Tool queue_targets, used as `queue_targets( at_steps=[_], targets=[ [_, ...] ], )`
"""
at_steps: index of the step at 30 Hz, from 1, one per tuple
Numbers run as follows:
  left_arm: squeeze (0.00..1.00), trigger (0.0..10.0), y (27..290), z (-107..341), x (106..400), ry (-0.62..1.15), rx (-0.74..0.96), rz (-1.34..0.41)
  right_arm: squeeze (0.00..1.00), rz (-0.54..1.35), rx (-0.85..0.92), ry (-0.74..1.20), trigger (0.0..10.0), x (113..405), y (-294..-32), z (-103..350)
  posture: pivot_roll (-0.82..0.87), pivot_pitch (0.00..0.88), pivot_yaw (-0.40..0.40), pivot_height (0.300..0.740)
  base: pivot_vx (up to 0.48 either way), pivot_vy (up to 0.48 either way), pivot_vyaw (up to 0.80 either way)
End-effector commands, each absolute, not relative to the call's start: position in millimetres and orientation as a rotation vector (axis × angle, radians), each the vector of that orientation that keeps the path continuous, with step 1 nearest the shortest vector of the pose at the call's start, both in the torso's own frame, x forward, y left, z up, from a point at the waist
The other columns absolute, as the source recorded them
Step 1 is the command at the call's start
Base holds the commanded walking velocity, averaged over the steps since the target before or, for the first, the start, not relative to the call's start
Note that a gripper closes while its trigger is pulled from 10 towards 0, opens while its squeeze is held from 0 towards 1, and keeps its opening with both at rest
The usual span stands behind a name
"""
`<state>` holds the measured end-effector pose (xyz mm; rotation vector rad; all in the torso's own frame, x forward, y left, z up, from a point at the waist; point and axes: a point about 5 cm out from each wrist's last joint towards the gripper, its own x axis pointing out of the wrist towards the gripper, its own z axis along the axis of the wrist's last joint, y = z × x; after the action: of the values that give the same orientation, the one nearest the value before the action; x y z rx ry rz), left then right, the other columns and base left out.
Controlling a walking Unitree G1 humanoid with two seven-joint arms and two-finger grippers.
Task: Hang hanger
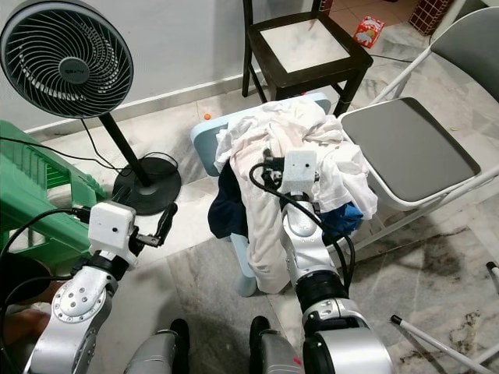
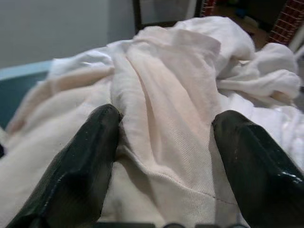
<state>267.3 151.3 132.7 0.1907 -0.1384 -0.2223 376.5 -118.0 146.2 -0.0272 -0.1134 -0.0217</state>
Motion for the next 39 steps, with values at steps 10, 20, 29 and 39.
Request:
queue_targets(
  at_steps=[10, 20, 29, 39],
  targets=[
    [0.0, 10.0, 154, 128, 265, -0.118, 0.19, -0.223, 0.0, -0.058, 0.009, -0.053, 0.0, 375, -125, 135, 0.31, 0.335, -0.019, 0.74, 0.0, 0.0, 0.0],
    [0.0, 10.0, 153, 129, 268, -0.124, 0.188, -0.219, 0.0, -0.072, 0.09, -0.034, 0.0, 370, -146, 130, 0.3, 0.332, -0.022, 0.74, 0.0, 0.0, 0.0],
    [0.0, 10.0, 151, 128, 271, -0.125, 0.182, -0.22, 0.0, 0.08, 0.207, 0.042, 0.0, 355, -153, 112, 0.28, 0.336, -0.026, 0.74, 0.0, 0.0, 0.0],
    [0.0, 10.0, 153, 129, 274, -0.13, 0.184, -0.204, 0.0, 0.311, 0.272, 0.031, 0.0, 337, -154, 116, 0.27, 0.334, -0.029, 0.74, 0.0, 0.0, 0.0]
  ],
)
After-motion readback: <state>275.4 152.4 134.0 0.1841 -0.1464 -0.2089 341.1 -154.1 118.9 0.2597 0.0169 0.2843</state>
